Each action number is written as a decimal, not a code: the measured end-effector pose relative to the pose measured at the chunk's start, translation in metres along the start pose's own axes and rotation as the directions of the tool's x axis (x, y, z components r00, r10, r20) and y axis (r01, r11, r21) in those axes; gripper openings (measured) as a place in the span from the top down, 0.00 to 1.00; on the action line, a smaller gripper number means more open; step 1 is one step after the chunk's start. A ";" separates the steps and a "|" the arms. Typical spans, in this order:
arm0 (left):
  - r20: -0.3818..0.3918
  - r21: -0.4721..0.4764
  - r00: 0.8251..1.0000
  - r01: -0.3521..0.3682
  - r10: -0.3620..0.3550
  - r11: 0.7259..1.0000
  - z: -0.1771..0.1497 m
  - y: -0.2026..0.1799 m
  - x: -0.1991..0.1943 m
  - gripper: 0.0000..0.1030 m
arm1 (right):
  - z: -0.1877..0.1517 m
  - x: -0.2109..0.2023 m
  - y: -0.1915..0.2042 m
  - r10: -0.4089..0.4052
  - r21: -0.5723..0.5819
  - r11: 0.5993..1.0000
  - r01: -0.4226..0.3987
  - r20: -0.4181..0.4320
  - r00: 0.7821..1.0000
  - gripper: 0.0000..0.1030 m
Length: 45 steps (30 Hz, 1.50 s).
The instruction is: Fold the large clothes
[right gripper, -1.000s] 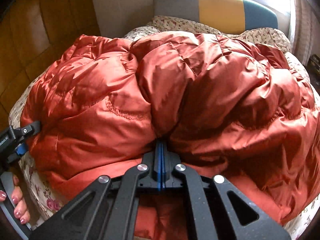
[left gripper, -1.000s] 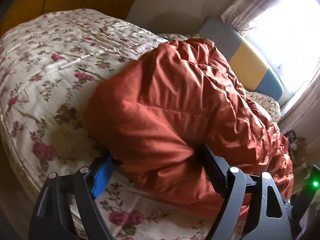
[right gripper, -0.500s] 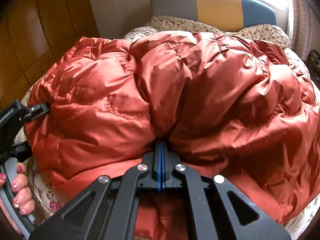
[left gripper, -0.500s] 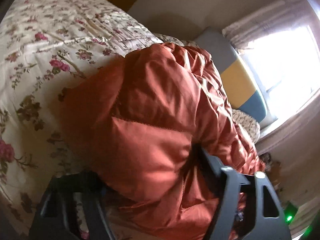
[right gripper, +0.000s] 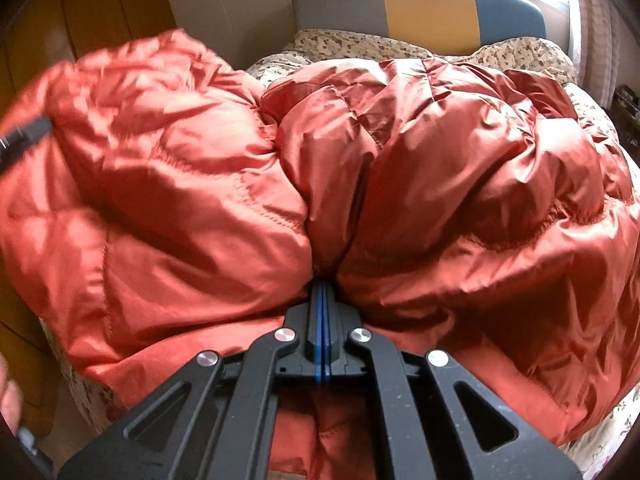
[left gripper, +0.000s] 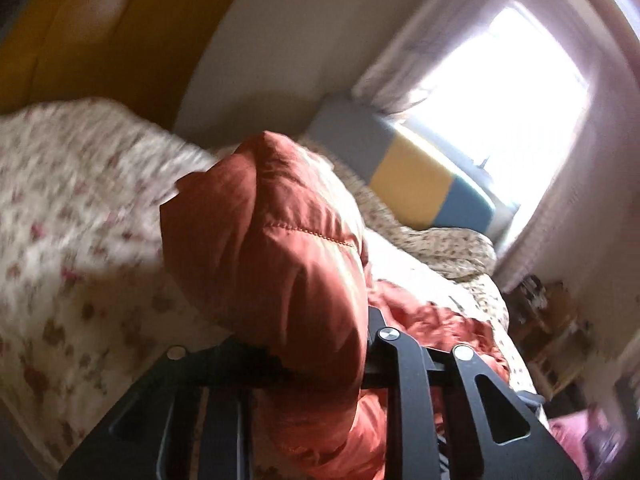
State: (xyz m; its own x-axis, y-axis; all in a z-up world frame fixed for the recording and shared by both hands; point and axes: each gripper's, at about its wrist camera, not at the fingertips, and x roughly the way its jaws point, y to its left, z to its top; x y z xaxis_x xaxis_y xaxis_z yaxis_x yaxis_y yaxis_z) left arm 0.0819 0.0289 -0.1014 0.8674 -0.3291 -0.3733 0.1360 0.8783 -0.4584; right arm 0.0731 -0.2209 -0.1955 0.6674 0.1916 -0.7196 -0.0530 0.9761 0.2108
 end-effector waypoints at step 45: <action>-0.394 0.669 0.889 0.451 -0.233 0.591 -0.164 -0.220 0.073 0.79 | -0.051 -0.184 -0.202 -0.192 0.473 0.879 0.063 0.230 0.954 0.86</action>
State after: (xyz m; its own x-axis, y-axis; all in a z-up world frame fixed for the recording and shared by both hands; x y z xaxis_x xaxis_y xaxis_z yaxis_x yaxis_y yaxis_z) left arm 0.0369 -0.2454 -0.1605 0.5507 -0.6338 -0.5431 0.7918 0.6025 0.0998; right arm -0.0770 -0.4481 -0.1396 0.8179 -0.0285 -0.5746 0.3466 0.8215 0.4527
